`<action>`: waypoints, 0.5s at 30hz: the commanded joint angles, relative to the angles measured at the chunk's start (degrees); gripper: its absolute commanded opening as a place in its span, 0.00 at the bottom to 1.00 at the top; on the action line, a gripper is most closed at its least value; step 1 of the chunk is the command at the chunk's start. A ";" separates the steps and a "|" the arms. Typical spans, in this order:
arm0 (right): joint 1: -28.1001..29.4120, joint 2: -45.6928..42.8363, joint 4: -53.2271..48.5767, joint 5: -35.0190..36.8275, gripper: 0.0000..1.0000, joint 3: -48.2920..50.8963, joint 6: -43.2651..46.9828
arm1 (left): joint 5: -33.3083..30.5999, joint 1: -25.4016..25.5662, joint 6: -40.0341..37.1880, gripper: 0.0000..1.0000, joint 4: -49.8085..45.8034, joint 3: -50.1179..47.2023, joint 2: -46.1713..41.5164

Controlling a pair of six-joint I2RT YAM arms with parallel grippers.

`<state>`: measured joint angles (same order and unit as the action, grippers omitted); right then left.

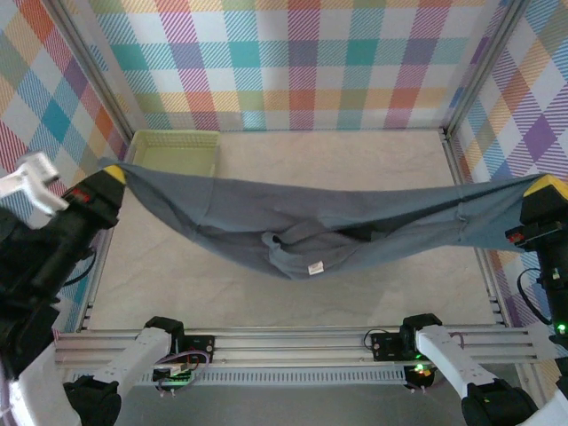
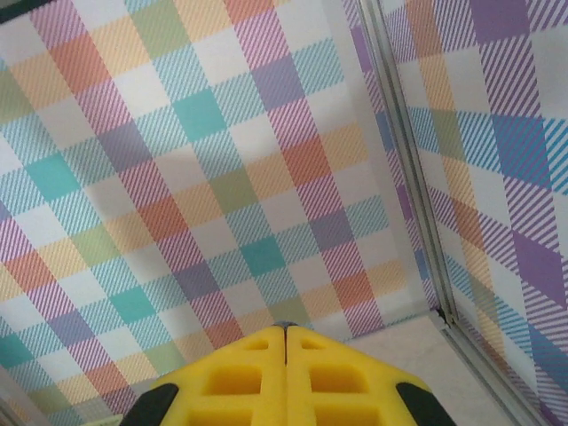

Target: Fold the inside-out t-shirt

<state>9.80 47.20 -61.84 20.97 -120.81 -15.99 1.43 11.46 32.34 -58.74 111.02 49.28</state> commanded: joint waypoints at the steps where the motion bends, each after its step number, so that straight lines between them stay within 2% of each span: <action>1: 0.04 3.68 3.33 1.29 0.00 -0.79 1.33 | -2.07 -0.39 0.42 0.00 1.29 0.04 2.24; 6: 0.00 9.61 7.53 5.88 0.00 6.05 2.42 | -6.22 -0.39 -0.39 0.00 1.61 -3.73 10.64; 10: -0.23 16.17 14.27 11.60 0.00 15.15 3.88 | -11.17 -0.39 -0.74 0.00 2.90 -5.03 22.68; 12: -1.28 20.45 17.46 11.39 0.00 19.14 3.82 | -13.01 -0.89 -0.38 0.00 2.99 -4.08 30.03; 15: -5.27 28.11 20.01 5.93 0.00 22.91 0.19 | -12.85 -2.62 1.65 0.00 3.75 -2.16 41.17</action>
<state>7.27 71.22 -47.11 28.16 -100.62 -14.20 -8.36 10.74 32.58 -55.16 107.85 84.55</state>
